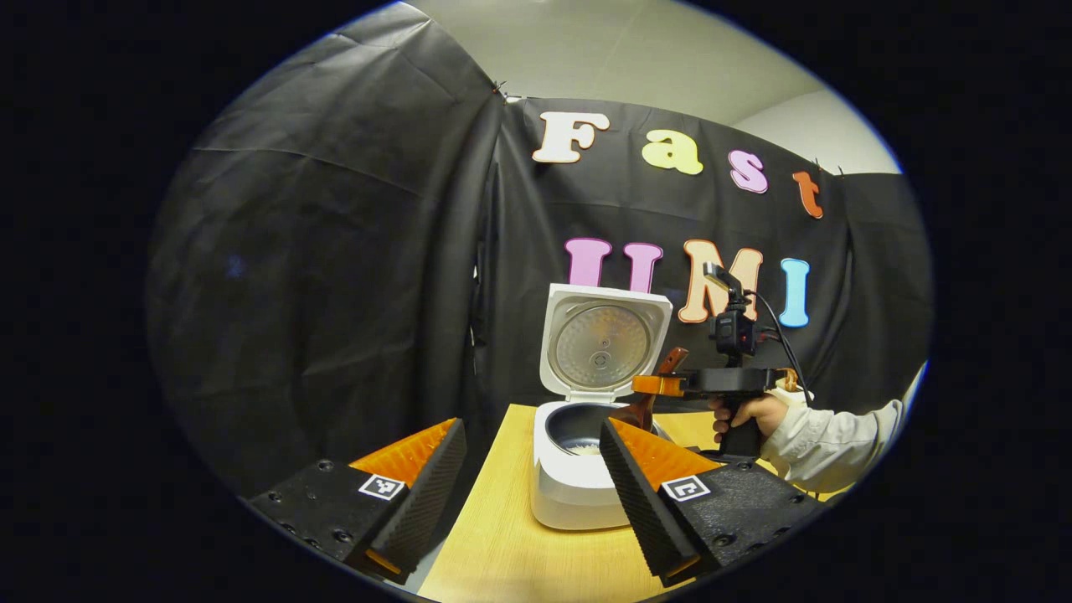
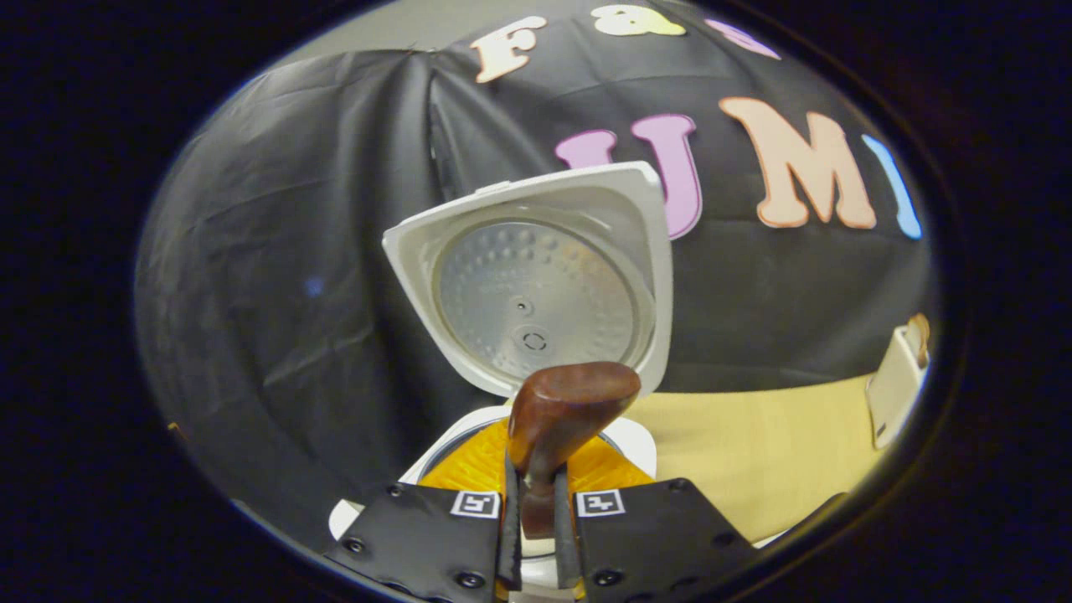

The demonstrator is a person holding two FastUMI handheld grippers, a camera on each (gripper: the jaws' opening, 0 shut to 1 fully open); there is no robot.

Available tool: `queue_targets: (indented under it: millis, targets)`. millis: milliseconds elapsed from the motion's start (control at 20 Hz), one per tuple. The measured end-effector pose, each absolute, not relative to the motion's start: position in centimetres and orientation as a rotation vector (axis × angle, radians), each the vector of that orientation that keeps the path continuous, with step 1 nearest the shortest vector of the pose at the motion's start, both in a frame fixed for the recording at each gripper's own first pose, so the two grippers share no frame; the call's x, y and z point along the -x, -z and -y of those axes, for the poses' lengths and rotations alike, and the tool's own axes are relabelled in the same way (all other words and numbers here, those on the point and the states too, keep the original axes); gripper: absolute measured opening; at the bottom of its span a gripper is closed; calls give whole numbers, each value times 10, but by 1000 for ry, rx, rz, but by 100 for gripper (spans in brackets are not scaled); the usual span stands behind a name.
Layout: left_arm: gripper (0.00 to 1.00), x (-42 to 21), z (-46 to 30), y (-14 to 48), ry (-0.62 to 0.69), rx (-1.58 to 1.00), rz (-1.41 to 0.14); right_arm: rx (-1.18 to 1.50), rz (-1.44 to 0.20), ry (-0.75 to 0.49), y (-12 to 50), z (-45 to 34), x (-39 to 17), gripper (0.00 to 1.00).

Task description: Close the left gripper, press the button to open the rice cooker; take a wooden spoon from the chopstick holder with the right hand, scoop a spoonful of rice and pour it into the rice cooker, then put the wooden spoon back into the chopstick holder.

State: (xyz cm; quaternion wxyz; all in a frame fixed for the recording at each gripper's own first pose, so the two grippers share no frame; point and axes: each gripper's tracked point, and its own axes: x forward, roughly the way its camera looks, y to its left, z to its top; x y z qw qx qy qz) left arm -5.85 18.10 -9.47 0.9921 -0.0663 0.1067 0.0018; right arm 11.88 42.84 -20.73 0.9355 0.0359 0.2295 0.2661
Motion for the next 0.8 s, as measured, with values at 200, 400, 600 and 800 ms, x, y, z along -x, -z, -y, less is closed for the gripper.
queue_targets:
  millis: [200,400,600,800]
  targets:
    - [95,58,-183,94,-8,134,-208,121,-365,-589,198,-441,-110,19]
    - [95,58,-186,94,-7,136,-203,222,-288,-616,187,-453,-106,21]
    - [95,56,-187,93,-11,141,-198,218,-268,-625,181,-455,-106,20]
    - [95,54,-187,91,-11,138,-194,156,-277,-625,165,-451,-106,18]
